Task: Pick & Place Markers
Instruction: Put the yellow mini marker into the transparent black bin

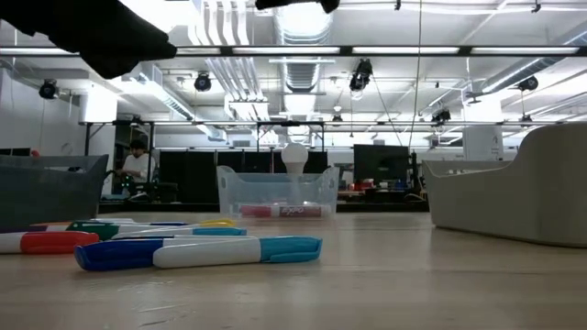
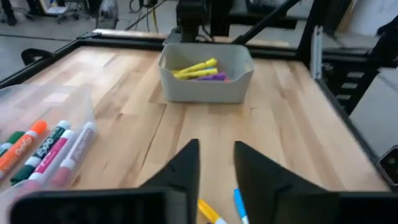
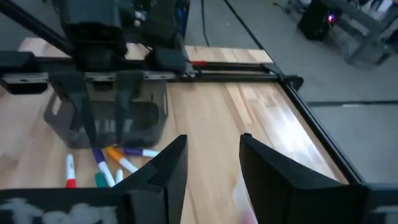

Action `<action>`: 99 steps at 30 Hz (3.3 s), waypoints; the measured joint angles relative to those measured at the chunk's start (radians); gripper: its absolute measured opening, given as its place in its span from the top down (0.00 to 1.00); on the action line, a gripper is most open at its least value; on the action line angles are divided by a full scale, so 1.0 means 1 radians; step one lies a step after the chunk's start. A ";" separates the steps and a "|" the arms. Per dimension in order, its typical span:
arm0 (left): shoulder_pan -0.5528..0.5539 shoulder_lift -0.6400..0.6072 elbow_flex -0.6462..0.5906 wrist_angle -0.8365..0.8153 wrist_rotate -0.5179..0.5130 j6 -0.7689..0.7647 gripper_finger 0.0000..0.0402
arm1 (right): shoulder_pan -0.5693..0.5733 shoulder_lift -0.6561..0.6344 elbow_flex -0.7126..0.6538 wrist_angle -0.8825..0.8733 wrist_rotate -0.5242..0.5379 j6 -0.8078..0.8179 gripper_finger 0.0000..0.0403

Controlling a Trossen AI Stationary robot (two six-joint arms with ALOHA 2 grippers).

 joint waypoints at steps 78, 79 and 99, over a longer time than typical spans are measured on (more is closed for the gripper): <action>0.185 0.712 0.357 -0.241 0.267 -0.160 0.73 | 0.128 -0.347 -0.470 0.604 -0.109 -0.273 0.70; 0.185 0.712 0.359 -0.242 0.271 -0.158 0.77 | 0.127 -0.348 -0.470 0.607 -0.104 -0.266 0.70; 0.185 0.694 0.417 -0.256 0.264 -0.071 0.93 | 0.010 -0.511 -0.624 0.594 -0.209 -0.276 0.71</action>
